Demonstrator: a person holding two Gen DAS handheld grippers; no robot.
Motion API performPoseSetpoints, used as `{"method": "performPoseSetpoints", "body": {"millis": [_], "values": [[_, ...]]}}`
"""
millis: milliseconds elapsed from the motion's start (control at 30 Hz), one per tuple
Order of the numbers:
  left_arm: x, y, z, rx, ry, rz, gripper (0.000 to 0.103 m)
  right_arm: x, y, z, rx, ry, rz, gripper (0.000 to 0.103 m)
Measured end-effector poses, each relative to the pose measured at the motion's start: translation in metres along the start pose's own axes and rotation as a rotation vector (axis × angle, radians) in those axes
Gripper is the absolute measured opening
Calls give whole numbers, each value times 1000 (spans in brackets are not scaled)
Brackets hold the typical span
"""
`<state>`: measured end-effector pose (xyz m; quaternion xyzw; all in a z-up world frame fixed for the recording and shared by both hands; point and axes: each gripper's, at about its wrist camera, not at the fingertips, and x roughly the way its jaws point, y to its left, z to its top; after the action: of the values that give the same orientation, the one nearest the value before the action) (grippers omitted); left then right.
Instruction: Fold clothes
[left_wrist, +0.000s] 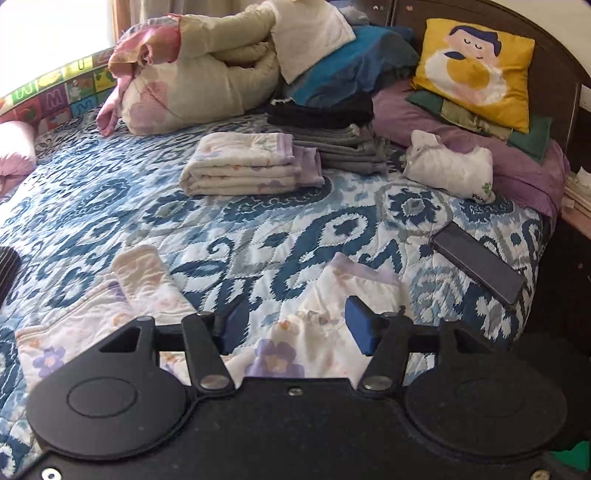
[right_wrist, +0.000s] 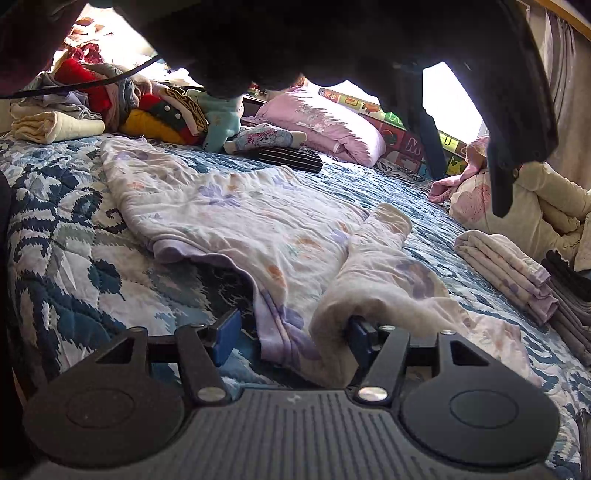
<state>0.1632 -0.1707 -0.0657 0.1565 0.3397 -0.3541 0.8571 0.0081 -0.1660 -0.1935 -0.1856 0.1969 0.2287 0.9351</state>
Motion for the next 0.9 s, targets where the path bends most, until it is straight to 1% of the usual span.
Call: {"method": "performPoseSetpoints", "body": {"millis": [67, 100, 167, 267, 333, 367, 400, 433, 467, 500, 567, 633, 667, 700, 733, 833, 900], "values": [[29, -6, 9, 41, 50, -21, 55, 1, 1, -1, -2, 8, 2, 62], [42, -8, 12, 54, 72, -30, 55, 1, 1, -2, -2, 9, 4, 62], [70, -9, 19, 67, 121, -45, 52, 3, 2, -2, 0, 10, 13, 63], [106, -6, 24, 62, 184, -79, 52, 5, 0, -1, 7, 9, 26, 64], [125, -1, 28, 34, 223, -111, 52, 6, -2, -1, 13, 9, 36, 64], [134, 1, 28, 12, 246, -135, 48, 6, -3, -2, 18, 9, 39, 64], [140, 4, 27, -10, 269, -168, 41, 7, -4, -2, 22, 8, 43, 64], [143, 5, 26, -18, 278, -196, 25, 8, -6, -2, 27, 10, 44, 64], [141, 6, 25, -10, 265, -205, 14, 8, -7, -2, 34, 12, 45, 64], [131, 9, 24, -15, 232, -218, 9, 9, -9, -2, 42, 14, 45, 64], [110, 18, 22, -42, 159, -250, 9, 9, -11, -2, 56, 12, 43, 64], [75, 33, 17, -89, 46, -268, 9, 8, -13, -1, 71, 9, 41, 63], [59, 41, 13, -123, 4, -272, 9, 7, -13, -1, 75, 7, 39, 63], [41, 49, 8, -153, -46, -267, 9, 6, -14, 0, 80, 3, 37, 63], [20, 59, 2, -184, -111, -258, 9, 5, -15, 1, 88, -2, 36, 63], [-26, 92, -21, -322, -278, -221, 9, 2, -19, 3, 111, -18, 22, 63], [-45, 113, -35, -414, -357, -187, 9, -2, -20, 4, 117, -36, 1, 63]]}}
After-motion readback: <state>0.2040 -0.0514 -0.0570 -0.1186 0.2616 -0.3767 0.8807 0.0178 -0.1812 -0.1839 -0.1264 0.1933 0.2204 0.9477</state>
